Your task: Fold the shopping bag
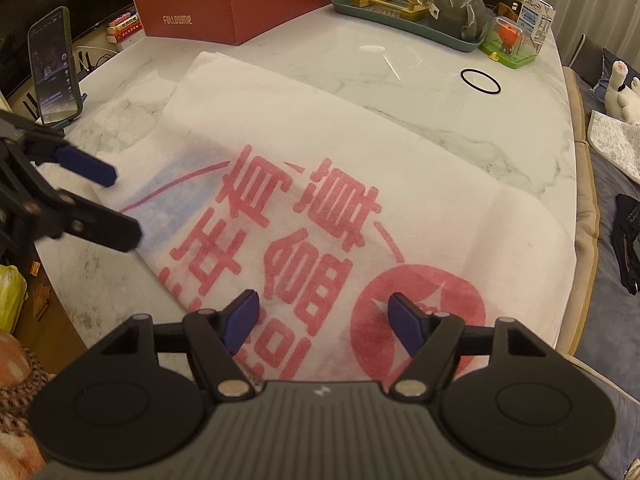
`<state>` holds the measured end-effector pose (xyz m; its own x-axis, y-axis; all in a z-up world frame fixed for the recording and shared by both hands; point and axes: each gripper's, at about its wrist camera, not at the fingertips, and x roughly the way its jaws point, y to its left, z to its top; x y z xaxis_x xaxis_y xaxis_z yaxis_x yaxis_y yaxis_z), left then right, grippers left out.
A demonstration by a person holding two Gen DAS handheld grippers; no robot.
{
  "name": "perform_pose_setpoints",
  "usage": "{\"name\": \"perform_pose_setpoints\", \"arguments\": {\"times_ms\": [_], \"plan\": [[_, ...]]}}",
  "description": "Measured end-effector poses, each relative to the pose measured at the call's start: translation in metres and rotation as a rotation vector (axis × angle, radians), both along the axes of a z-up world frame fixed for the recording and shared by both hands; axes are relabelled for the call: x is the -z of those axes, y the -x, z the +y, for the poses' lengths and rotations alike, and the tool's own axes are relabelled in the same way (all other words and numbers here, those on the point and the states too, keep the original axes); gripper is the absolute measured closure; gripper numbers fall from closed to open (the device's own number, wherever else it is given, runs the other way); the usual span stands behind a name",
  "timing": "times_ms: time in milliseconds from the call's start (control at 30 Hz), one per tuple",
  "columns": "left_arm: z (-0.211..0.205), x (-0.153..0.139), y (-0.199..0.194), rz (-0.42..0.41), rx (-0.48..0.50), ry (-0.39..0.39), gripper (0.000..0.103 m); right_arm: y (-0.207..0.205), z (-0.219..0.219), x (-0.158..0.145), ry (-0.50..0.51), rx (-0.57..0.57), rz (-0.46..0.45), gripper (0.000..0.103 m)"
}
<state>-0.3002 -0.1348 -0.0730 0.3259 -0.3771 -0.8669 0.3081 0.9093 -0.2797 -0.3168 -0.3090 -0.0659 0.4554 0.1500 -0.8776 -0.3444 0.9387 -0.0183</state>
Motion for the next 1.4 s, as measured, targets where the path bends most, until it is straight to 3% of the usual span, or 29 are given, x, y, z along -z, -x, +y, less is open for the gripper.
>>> {"name": "perform_pose_setpoints", "arguments": {"times_ms": [167,300,400,500,633,800,967,1133,1267,1400], "plan": [[-0.001,0.011,0.001,0.019,-0.057,-0.063,0.0,0.0,0.002,0.0,0.002,-0.005,0.001,0.03],[-0.011,0.012,-0.006,-0.031,-0.072,-0.112,0.002,0.001,0.004,-0.001,0.004,-0.009,0.001,0.034],[-0.022,0.016,-0.022,-0.093,-0.06,-0.2,0.003,0.003,0.005,-0.003,-0.008,-0.011,0.005,0.041],[-0.035,0.02,-0.041,-0.137,-0.035,-0.27,0.003,0.004,0.004,-0.004,-0.016,-0.008,0.011,0.042],[-0.044,0.021,-0.064,-0.156,-0.011,-0.259,0.003,0.005,0.002,-0.005,-0.009,0.008,0.016,0.042],[-0.042,0.005,-0.055,-0.146,-0.008,-0.156,0.002,0.008,0.001,-0.004,0.0,0.013,0.015,0.042],[-0.045,0.009,-0.044,-0.237,-0.022,-0.211,0.002,0.008,0.003,-0.005,-0.016,0.028,0.004,0.041],[-0.054,0.02,-0.059,-0.407,-0.001,-0.318,0.002,0.003,0.001,-0.012,-0.027,0.082,-0.02,0.043],[-0.067,0.026,-0.076,-0.497,-0.009,-0.324,0.0,0.003,-0.006,-0.019,-0.027,0.118,-0.035,0.043],[-0.068,0.037,-0.09,-0.576,-0.048,-0.224,0.0,0.005,-0.01,-0.028,-0.024,0.158,-0.049,0.043]]}}
